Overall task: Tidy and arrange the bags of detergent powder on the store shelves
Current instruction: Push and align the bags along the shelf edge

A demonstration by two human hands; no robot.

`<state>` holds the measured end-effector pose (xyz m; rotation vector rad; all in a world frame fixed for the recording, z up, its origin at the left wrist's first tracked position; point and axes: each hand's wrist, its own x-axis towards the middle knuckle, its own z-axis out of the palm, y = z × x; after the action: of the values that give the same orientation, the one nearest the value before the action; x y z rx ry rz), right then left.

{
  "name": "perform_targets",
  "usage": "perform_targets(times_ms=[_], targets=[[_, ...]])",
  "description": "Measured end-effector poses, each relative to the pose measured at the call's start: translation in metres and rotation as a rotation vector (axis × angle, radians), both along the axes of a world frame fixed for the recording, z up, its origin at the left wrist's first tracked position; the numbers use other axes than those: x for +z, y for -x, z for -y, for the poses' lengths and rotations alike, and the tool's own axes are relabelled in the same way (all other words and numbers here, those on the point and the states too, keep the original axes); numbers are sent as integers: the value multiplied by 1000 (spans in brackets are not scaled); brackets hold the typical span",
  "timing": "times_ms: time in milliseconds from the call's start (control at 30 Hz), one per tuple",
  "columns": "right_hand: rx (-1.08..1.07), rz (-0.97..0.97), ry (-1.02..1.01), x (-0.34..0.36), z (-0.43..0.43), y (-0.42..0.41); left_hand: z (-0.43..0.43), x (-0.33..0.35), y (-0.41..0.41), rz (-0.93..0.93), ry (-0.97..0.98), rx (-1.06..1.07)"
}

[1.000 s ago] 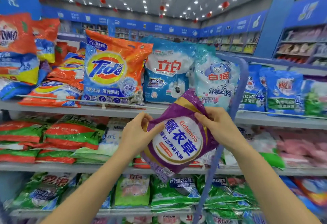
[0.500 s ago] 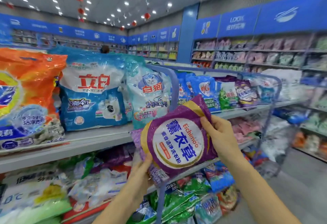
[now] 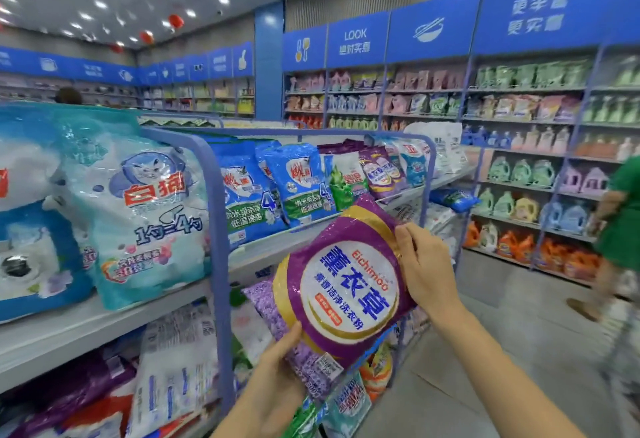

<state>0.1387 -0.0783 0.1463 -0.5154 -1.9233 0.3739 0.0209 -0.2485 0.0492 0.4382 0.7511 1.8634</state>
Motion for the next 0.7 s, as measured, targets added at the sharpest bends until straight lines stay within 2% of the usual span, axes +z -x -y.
perform_targets(times_ms=[200,500,700], targets=[[-30,208,101,2,-104,-33,-109,-4,-17,56,-31,18],[-158,417,35,32,-312,-55,-312,9,-46,132,-76,54],[-262,528,55,19,-411,-43,-413,3,-48,126,-84,118]])
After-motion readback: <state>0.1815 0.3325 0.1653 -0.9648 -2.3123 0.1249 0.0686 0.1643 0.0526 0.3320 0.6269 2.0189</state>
